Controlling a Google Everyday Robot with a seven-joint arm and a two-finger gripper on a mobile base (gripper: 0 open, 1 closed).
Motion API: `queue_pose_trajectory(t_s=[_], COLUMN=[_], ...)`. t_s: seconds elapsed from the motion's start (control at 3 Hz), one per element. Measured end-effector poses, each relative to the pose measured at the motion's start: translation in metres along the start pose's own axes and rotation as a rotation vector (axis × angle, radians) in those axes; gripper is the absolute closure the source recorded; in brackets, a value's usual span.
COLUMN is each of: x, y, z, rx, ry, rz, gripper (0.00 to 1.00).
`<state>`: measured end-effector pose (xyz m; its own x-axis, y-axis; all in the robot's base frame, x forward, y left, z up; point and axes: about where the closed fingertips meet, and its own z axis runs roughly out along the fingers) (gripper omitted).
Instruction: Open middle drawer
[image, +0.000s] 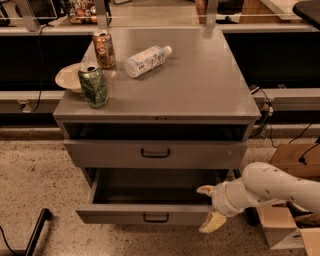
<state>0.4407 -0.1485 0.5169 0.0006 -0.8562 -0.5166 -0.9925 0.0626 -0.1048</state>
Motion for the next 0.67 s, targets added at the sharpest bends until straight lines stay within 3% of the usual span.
queue_pose_trajectory(t_s=[0.67], x=[0.002], y=[-0.063], z=[0.016], rx=[0.056], ry=[0.029], rz=[0.015], gripper=[0.71])
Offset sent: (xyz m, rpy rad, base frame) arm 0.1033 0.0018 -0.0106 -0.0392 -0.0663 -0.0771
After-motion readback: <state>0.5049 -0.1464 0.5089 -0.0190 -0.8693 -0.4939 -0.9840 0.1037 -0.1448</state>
